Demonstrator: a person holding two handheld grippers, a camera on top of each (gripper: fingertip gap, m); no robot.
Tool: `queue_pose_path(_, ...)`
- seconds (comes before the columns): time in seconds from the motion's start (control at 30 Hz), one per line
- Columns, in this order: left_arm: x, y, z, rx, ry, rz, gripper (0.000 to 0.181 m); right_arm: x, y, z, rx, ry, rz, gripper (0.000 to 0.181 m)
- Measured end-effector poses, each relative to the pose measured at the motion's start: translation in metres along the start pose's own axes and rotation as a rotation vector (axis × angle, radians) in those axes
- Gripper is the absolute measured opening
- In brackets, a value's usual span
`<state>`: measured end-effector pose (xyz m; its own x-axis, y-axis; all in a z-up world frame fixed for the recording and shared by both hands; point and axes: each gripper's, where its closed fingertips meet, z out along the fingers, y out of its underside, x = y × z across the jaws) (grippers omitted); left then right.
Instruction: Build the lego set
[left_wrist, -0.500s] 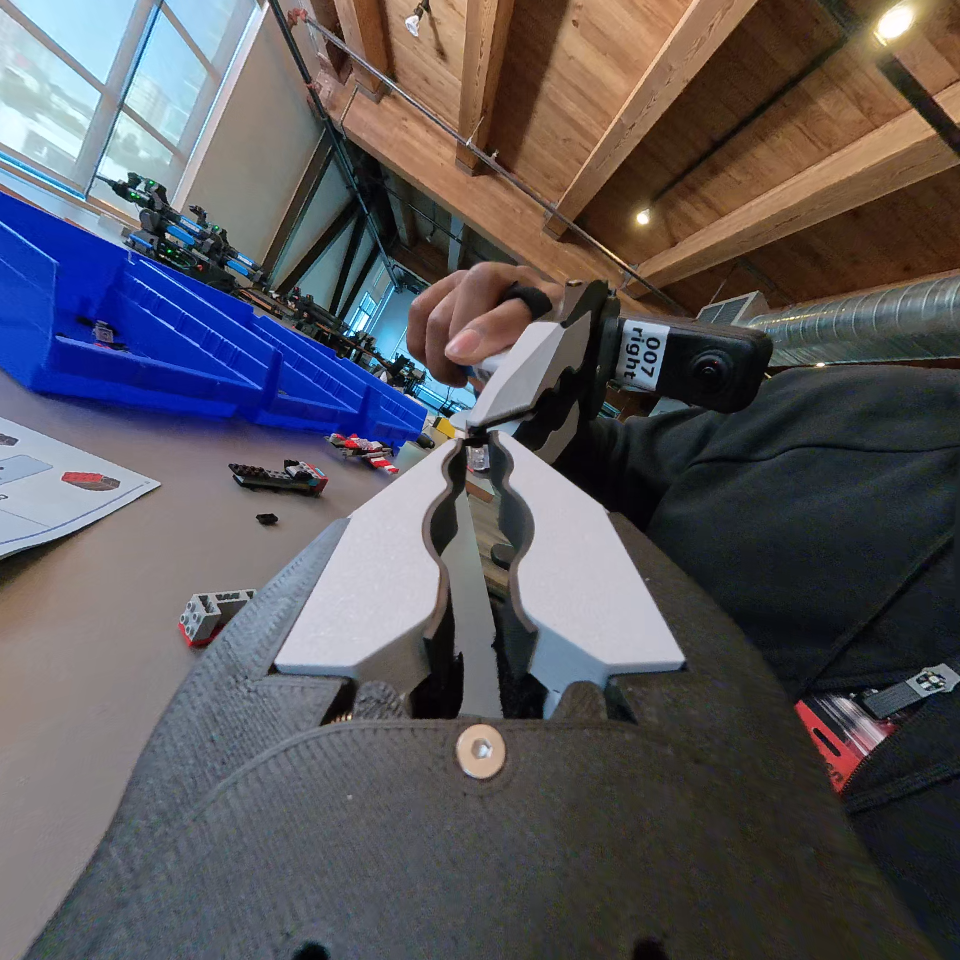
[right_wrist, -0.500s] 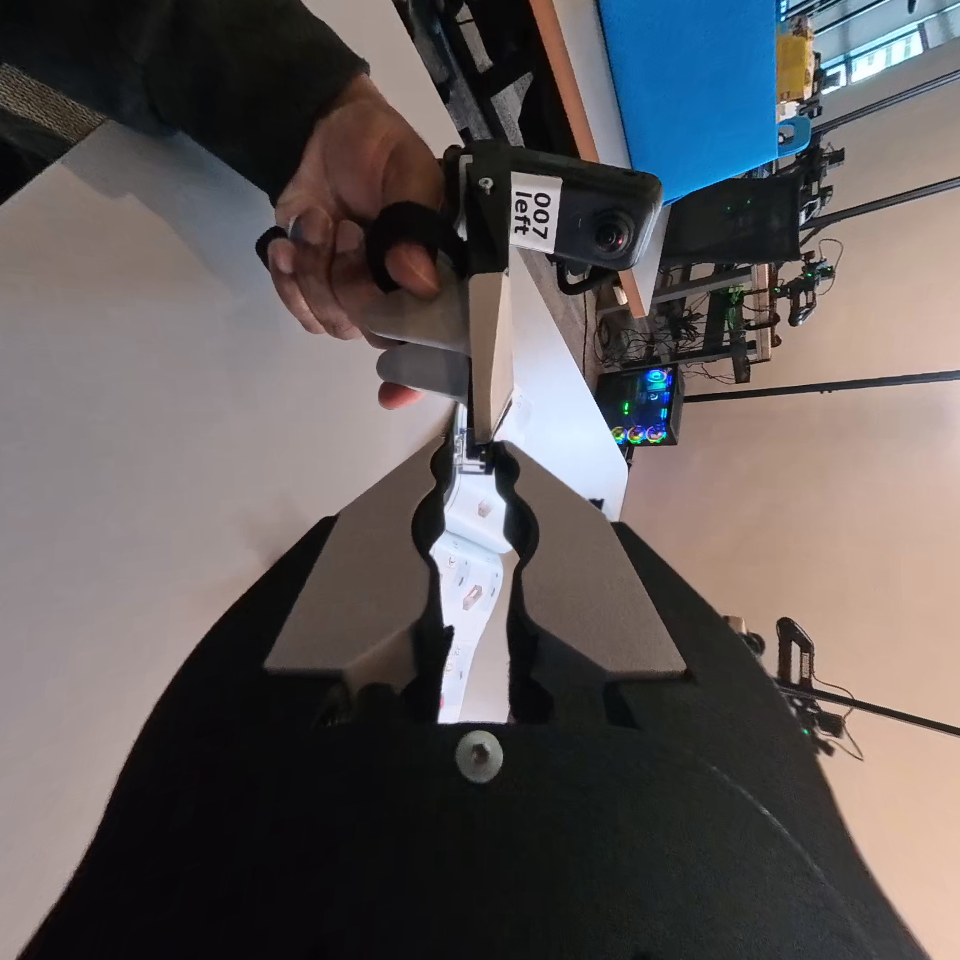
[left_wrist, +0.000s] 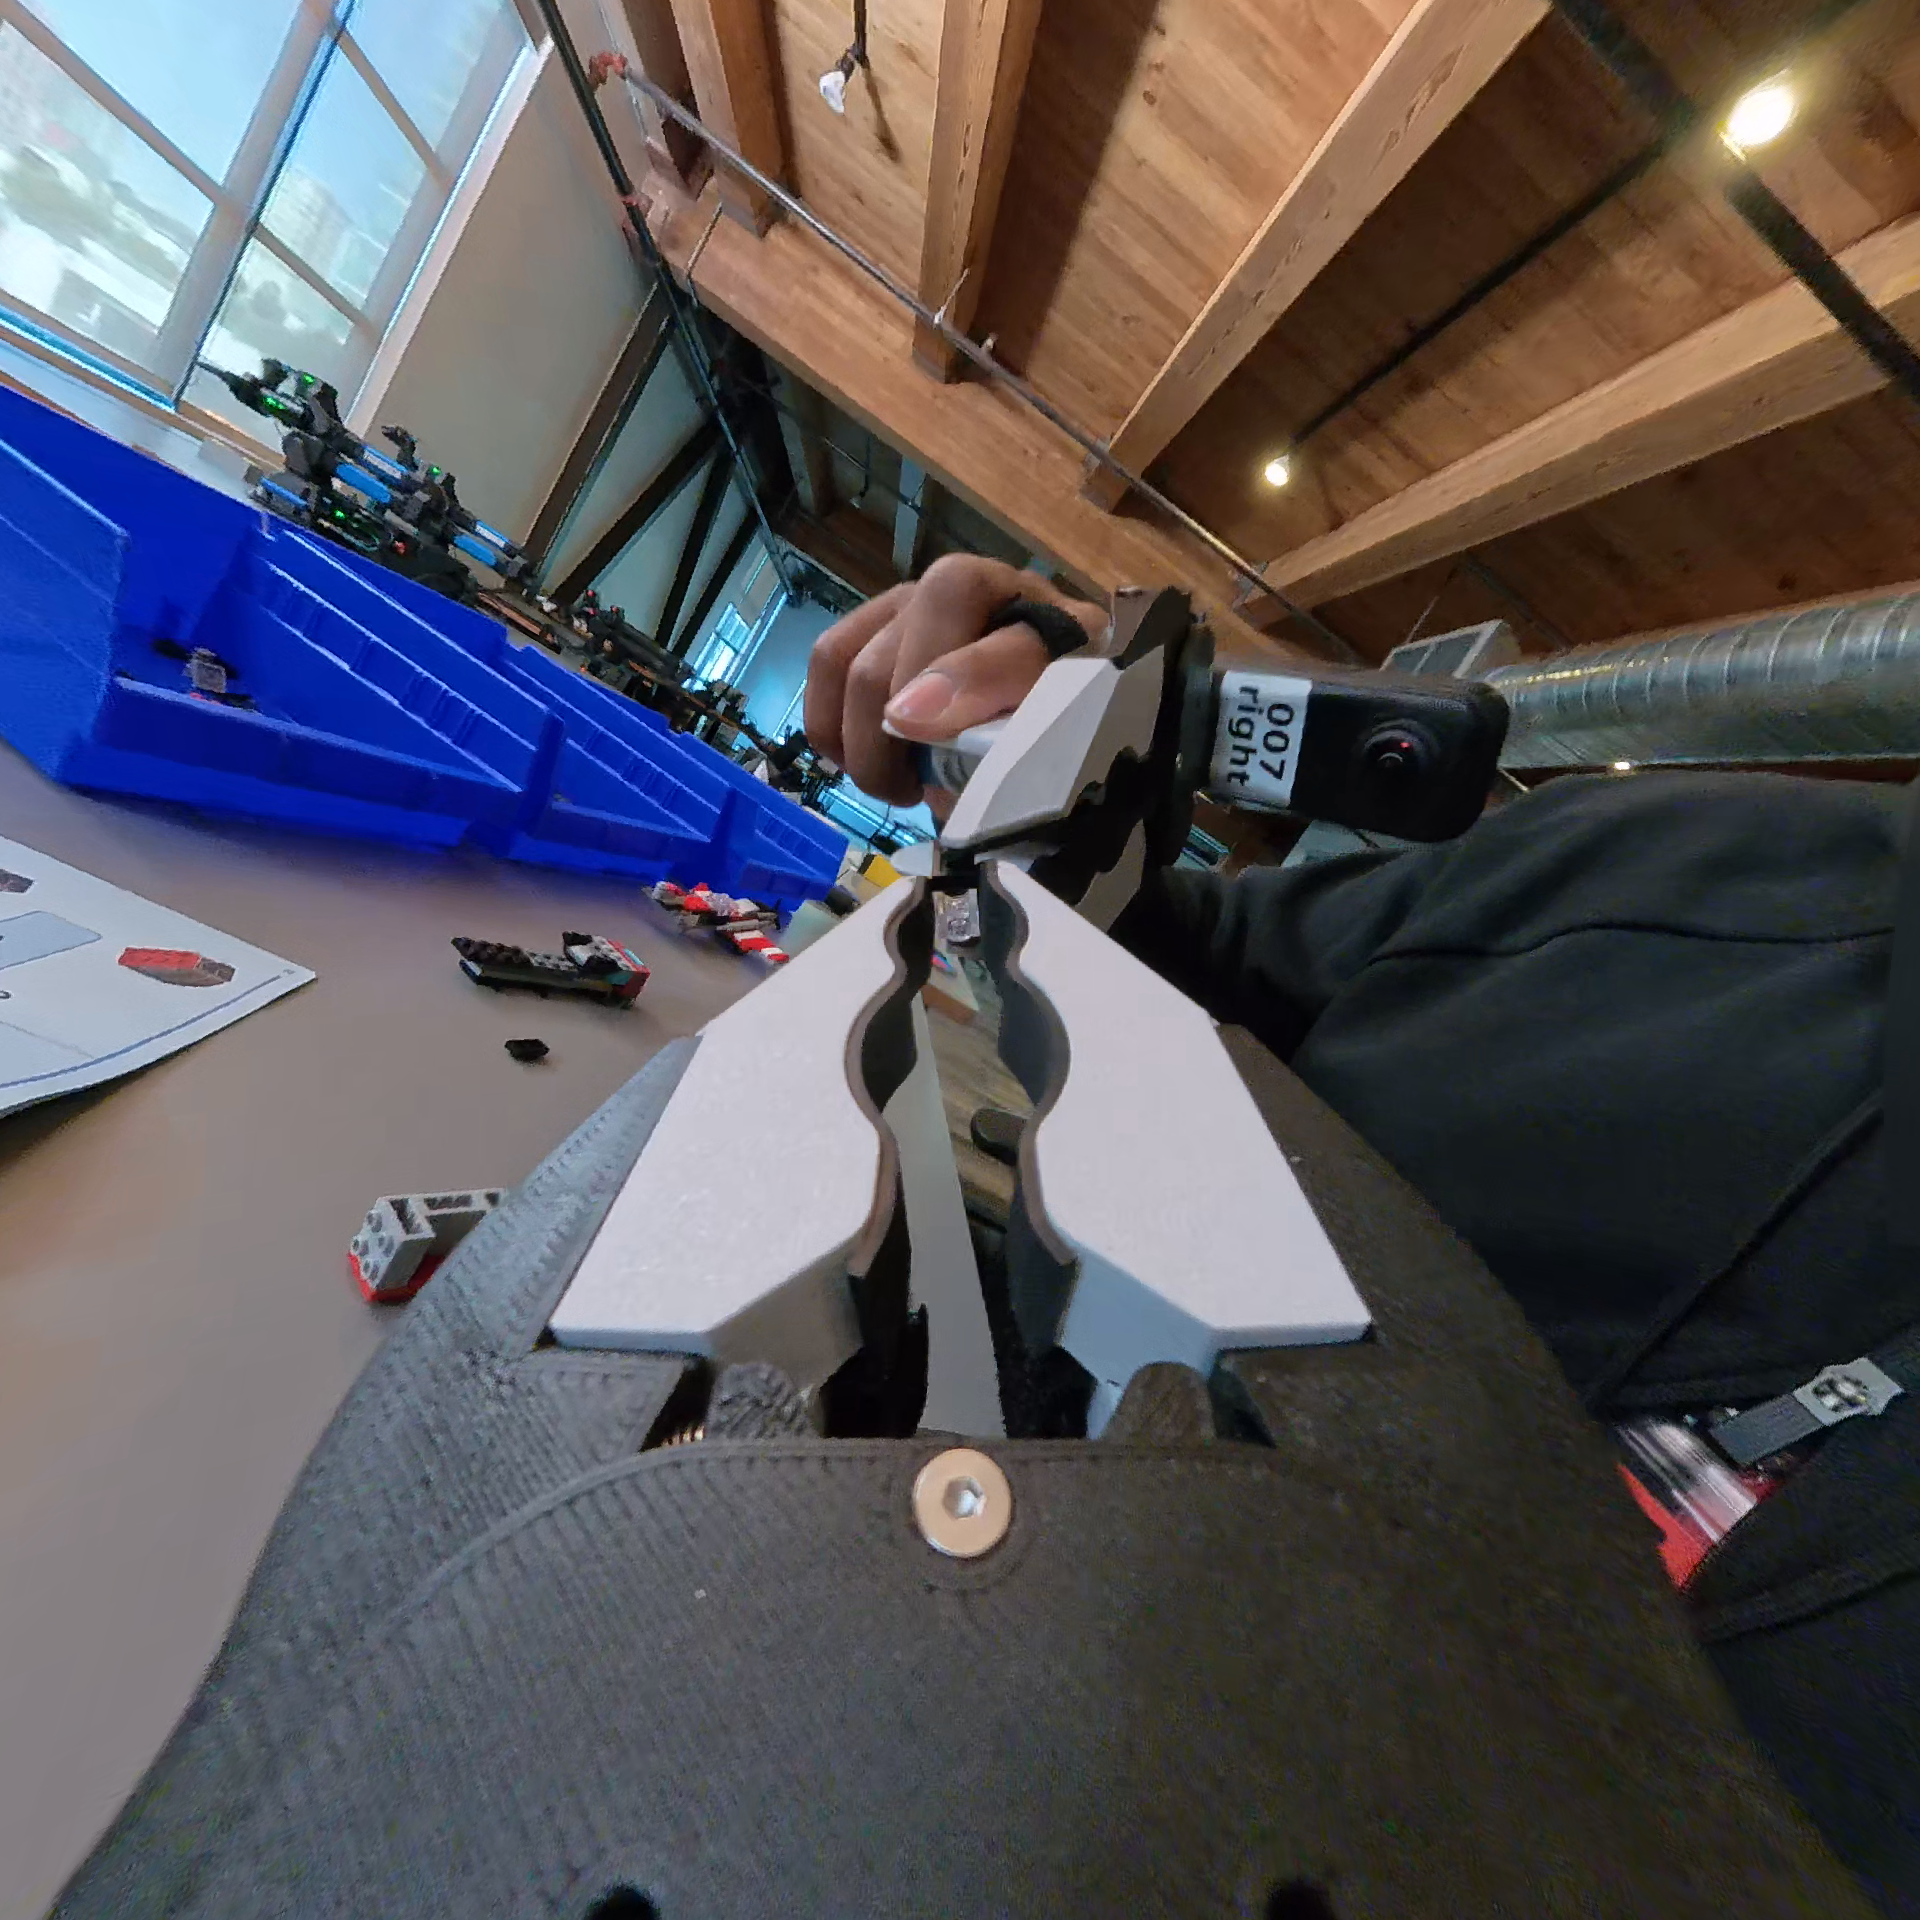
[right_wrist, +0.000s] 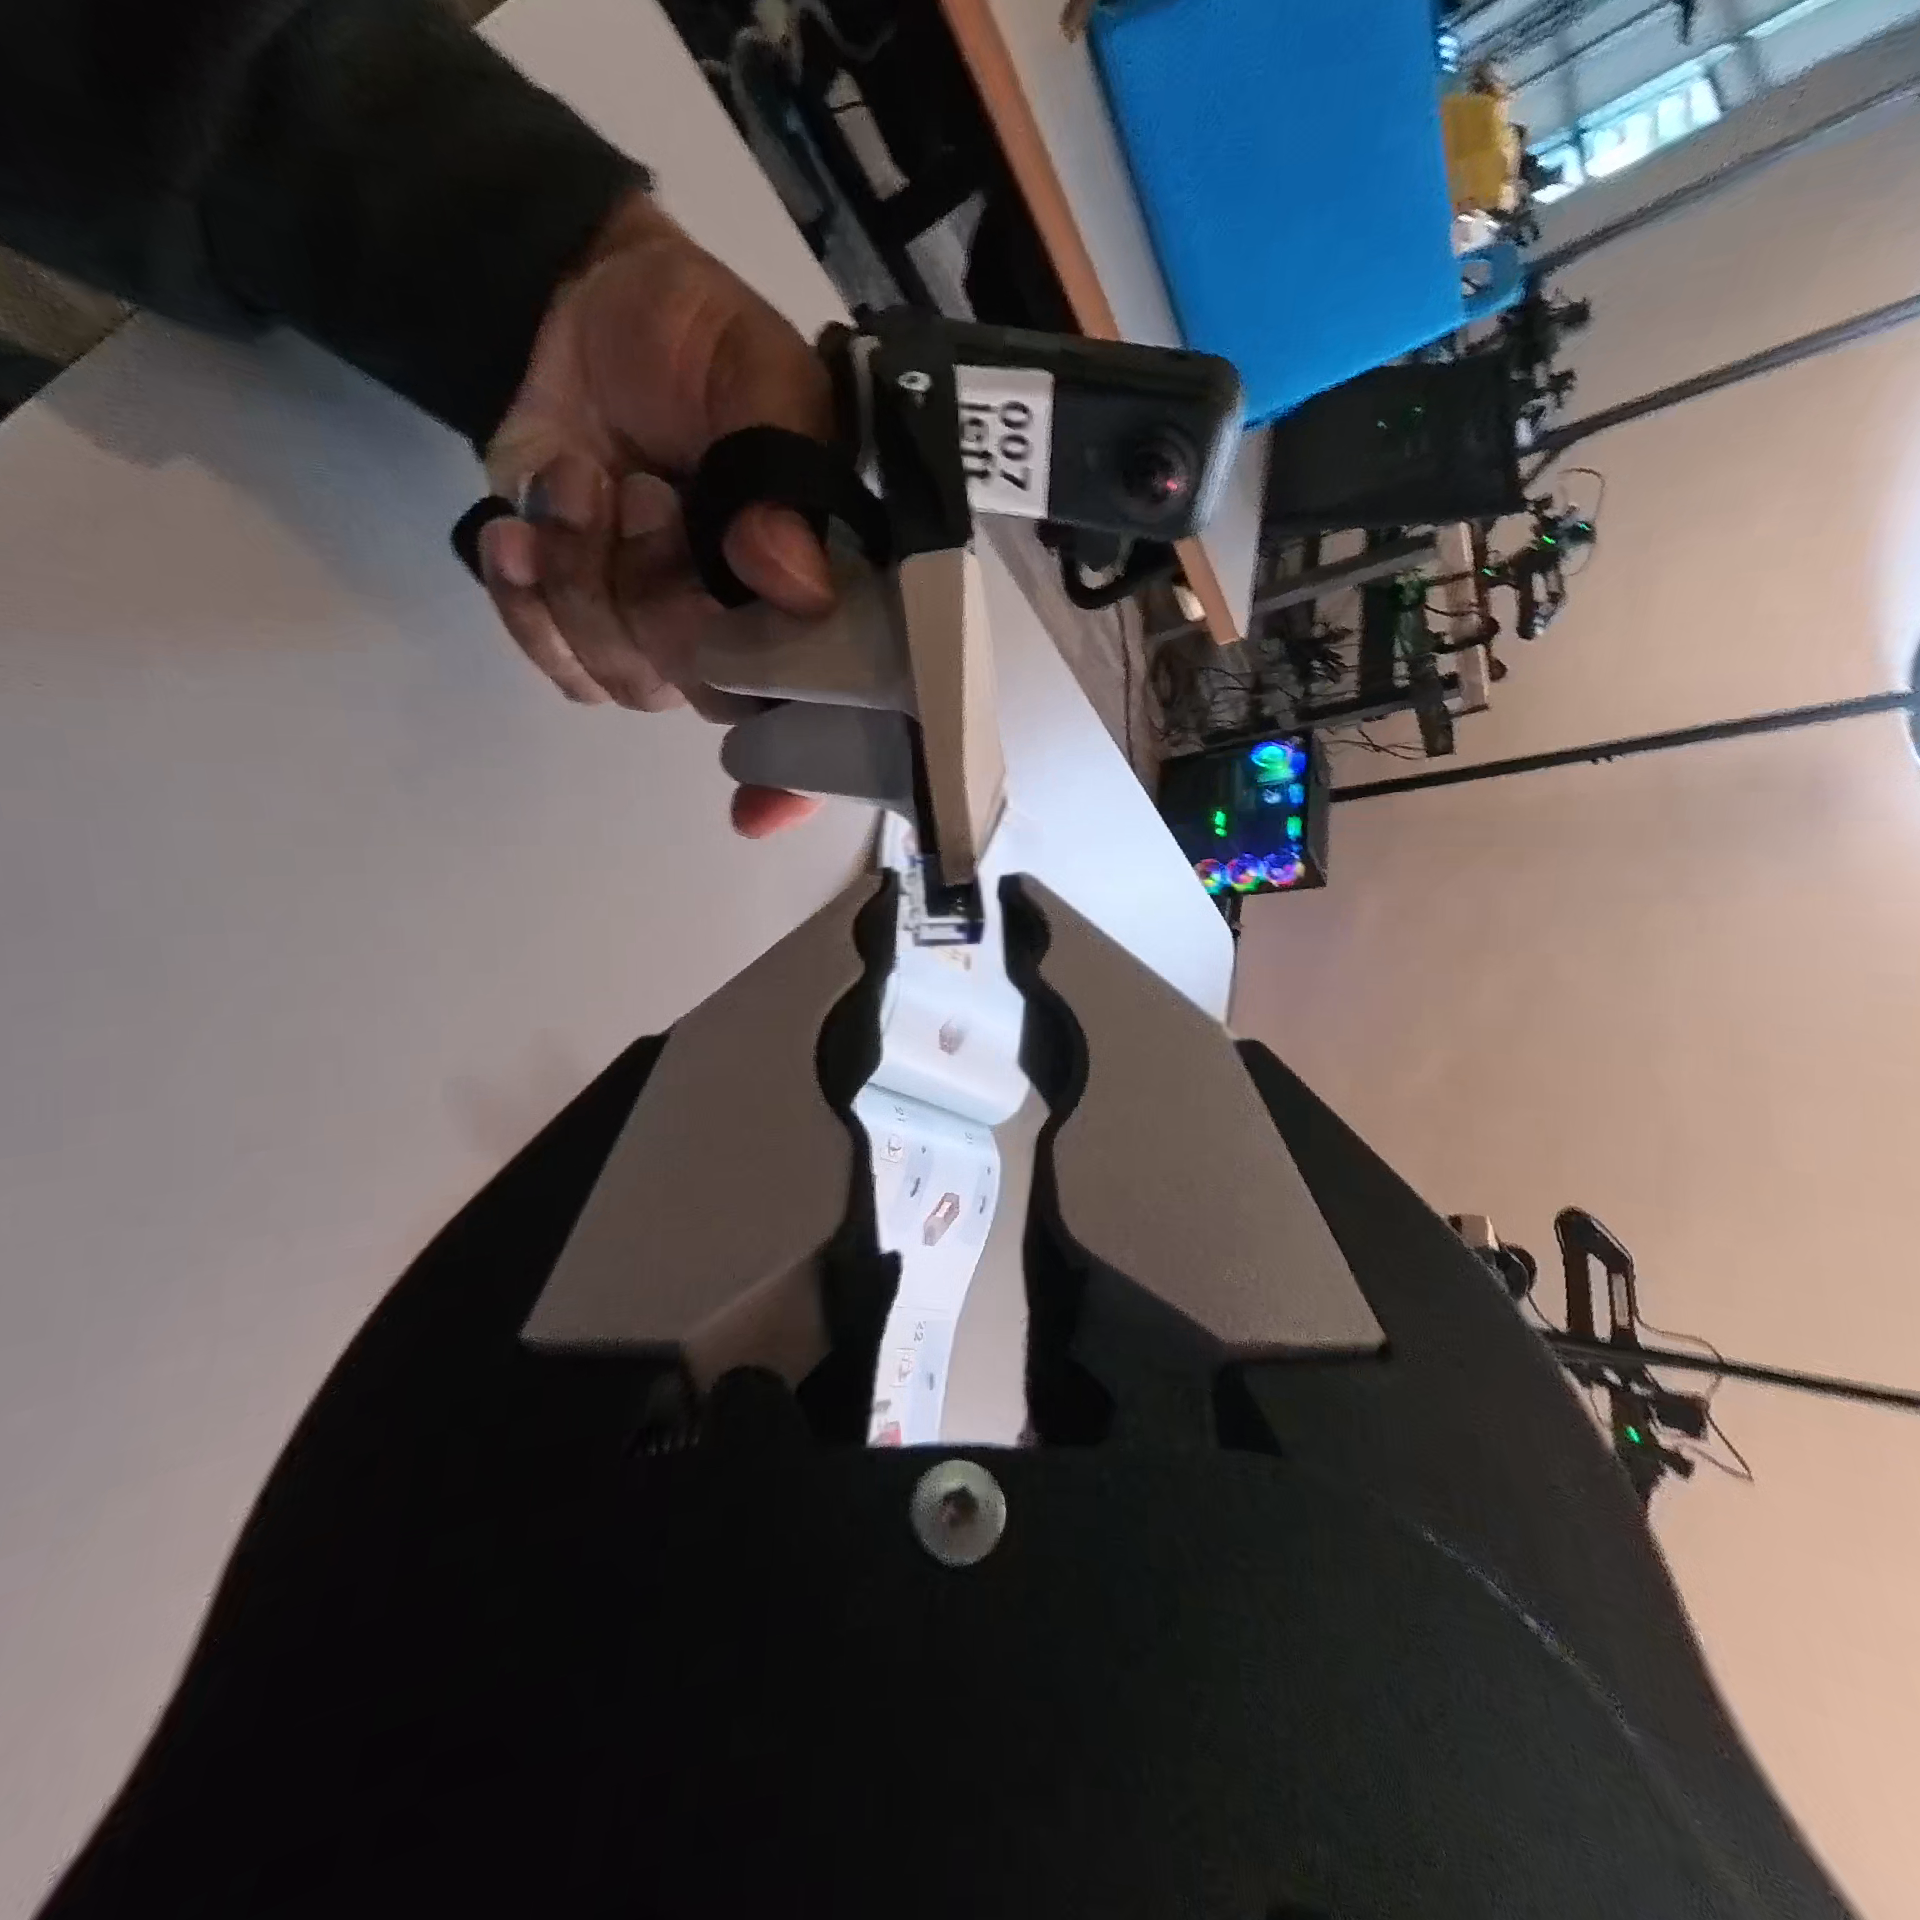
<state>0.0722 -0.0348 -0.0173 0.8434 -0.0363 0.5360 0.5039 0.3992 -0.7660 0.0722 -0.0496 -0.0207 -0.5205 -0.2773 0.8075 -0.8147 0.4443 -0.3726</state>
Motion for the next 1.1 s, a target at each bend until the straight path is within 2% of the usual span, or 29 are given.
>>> queue_pose_path(0.07,-0.004,-0.003,-0.002,0.017,-0.016,-0.007,0.008,0.007,0.005,0.000,-0.020,0.061,0.015,0.031)
queue_pose_path(0.17,-0.011,-0.011,-0.008,0.068,-0.041,-0.037,0.008,0.011,0.011,-0.004,-0.025,0.151,0.073,0.032)
queue_pose_path(0.3,-0.023,-0.014,-0.014,0.090,-0.099,-0.056,0.008,0.005,0.046,-0.018,-0.138,0.272,0.252,0.032)
queue_pose_path(0.4,-0.032,-0.009,-0.015,0.054,-0.159,-0.033,0.008,-0.017,0.100,-0.044,-0.284,0.350,0.536,0.028)
queue_pose_path(0.5,-0.040,-0.001,-0.013,-0.006,-0.227,0.024,0.008,-0.064,0.162,-0.069,-0.445,0.353,0.916,0.024)
queue_pose_path(0.6,-0.041,-0.002,-0.010,0.002,-0.226,0.028,0.008,-0.100,0.193,-0.078,-0.489,0.315,1.176,0.024)
queue_pose_path(0.77,-0.044,0.002,-0.004,-0.005,-0.236,0.015,0.008,-0.121,0.224,-0.075,-0.594,0.260,1.225,0.023)
queue_pose_path(0.87,-0.047,0.002,-0.004,0.005,-0.242,-0.010,0.008,-0.132,0.231,-0.066,-0.627,0.196,1.231,0.023)
queue_pose_path(1.1,-0.055,-0.002,-0.007,0.069,-0.231,-0.120,0.008,-0.129,0.234,-0.059,-0.613,0.187,1.224,0.012)
